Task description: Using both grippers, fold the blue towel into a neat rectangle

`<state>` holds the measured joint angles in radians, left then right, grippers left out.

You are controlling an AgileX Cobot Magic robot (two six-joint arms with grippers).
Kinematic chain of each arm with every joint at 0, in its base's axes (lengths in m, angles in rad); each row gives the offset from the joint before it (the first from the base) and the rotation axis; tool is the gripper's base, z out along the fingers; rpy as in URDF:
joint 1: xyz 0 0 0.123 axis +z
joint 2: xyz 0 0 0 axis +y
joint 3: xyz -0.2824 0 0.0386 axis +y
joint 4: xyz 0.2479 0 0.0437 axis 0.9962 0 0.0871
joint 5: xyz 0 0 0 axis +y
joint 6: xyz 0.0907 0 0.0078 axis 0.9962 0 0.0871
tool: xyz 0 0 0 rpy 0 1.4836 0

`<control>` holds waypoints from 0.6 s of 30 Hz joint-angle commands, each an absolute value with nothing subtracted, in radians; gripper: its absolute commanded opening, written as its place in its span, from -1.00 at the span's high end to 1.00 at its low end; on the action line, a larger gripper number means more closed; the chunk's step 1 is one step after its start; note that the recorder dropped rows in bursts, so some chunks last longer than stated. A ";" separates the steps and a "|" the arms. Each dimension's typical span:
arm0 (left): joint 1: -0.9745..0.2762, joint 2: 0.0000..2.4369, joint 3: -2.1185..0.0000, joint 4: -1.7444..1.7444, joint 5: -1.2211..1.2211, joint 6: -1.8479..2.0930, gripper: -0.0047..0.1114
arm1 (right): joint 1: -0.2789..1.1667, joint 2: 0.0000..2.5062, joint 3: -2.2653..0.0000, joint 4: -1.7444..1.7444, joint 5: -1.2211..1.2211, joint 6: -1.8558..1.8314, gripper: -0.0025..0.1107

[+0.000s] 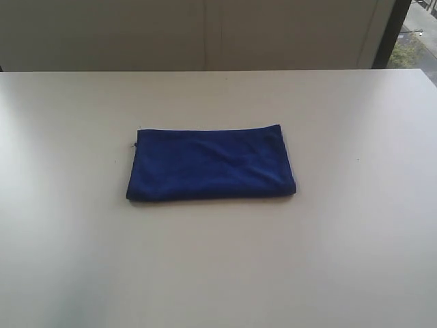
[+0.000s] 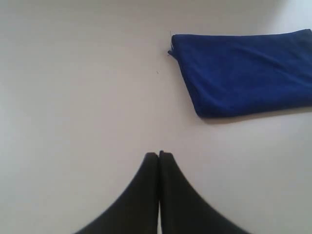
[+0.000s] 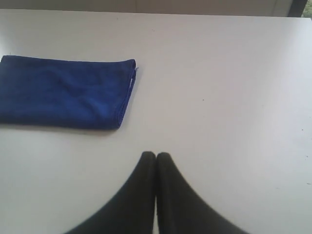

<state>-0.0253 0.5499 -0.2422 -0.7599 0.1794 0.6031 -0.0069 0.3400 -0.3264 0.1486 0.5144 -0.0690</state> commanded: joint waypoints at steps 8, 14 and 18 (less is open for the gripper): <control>-0.022 0.541 -0.239 -0.776 0.191 0.603 0.92 | -0.011 0.335 -0.318 0.139 0.514 -0.074 0.96; -0.022 0.541 -0.239 -0.776 0.188 0.605 0.92 | -0.014 0.249 -0.318 0.139 0.514 -0.074 0.96; -0.022 0.541 -0.239 -0.776 0.186 0.605 0.92 | -0.065 0.158 -0.318 0.141 0.514 -0.074 0.96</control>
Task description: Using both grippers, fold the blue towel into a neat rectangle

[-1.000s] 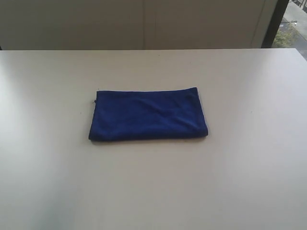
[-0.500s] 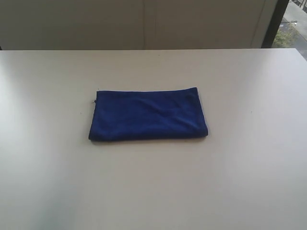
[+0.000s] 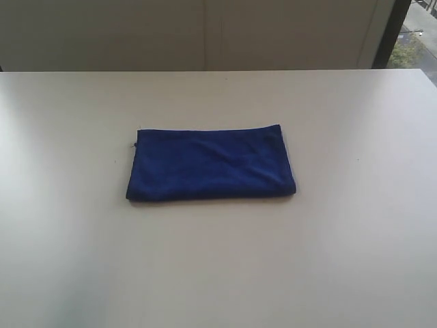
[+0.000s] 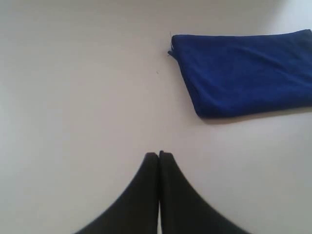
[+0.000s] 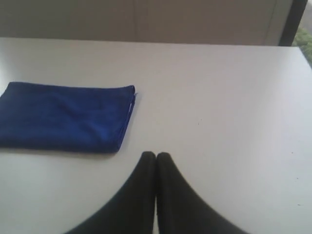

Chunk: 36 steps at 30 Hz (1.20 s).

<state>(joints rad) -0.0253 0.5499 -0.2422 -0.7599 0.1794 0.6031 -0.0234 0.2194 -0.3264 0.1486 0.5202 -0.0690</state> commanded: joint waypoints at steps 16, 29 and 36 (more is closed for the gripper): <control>-0.022 0.541 -0.239 -0.776 0.184 0.605 0.92 | -0.107 0.000 -0.286 0.128 0.518 -0.074 0.96; -0.022 0.541 -0.239 -0.776 0.184 0.605 0.92 | -0.110 0.000 -0.245 0.000 0.508 -0.038 0.96; -0.022 0.541 -0.239 -0.776 0.184 0.605 0.92 | -0.110 0.000 -0.223 0.000 0.506 -0.038 0.96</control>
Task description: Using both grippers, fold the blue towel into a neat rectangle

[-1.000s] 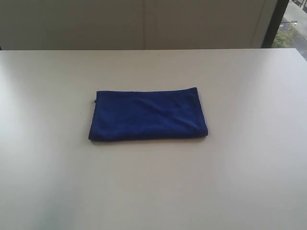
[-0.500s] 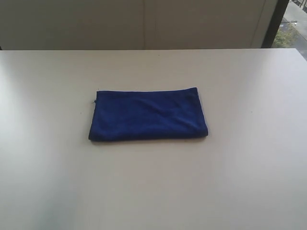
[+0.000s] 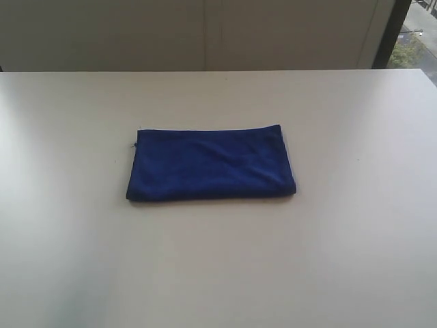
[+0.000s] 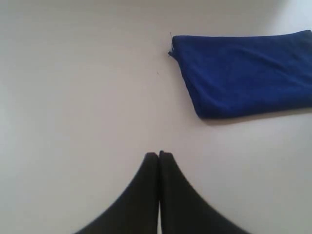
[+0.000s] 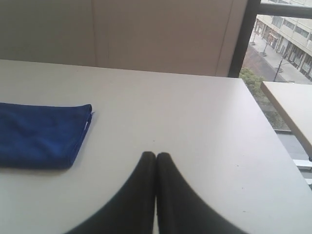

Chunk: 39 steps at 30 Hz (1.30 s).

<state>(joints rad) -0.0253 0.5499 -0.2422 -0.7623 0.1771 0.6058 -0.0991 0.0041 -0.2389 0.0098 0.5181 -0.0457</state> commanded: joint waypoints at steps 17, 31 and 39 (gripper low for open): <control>-0.022 0.541 -0.239 -0.776 0.184 0.605 0.92 | -0.110 0.000 -0.085 0.000 0.415 -0.038 0.96; -0.022 0.541 -0.239 -0.776 0.184 0.605 0.92 | -0.110 0.000 0.000 0.000 0.360 -0.038 0.96; -0.022 0.541 -0.239 -0.776 0.184 0.605 0.92 | -0.110 0.000 0.000 0.000 0.350 -0.040 0.96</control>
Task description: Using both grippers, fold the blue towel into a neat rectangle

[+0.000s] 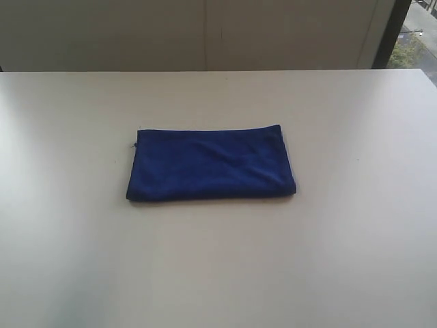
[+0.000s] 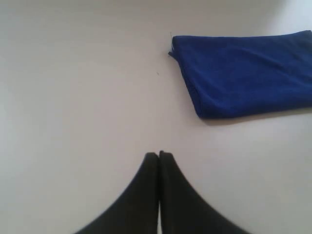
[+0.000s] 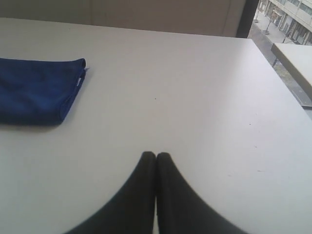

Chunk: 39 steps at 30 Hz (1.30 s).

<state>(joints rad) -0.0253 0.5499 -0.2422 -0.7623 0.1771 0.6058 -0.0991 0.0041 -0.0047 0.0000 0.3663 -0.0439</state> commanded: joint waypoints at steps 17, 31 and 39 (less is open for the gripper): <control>-0.022 0.541 -0.239 -0.776 0.184 0.605 0.92 | -0.110 0.000 0.000 0.000 0.348 -0.040 0.96; -0.022 0.476 -0.236 -0.774 0.184 0.609 0.92 | -0.110 0.000 0.000 0.000 0.348 -0.040 0.96; -0.022 0.264 -0.134 -0.755 0.187 0.609 0.92 | -0.110 0.000 0.000 0.000 0.348 -0.040 0.96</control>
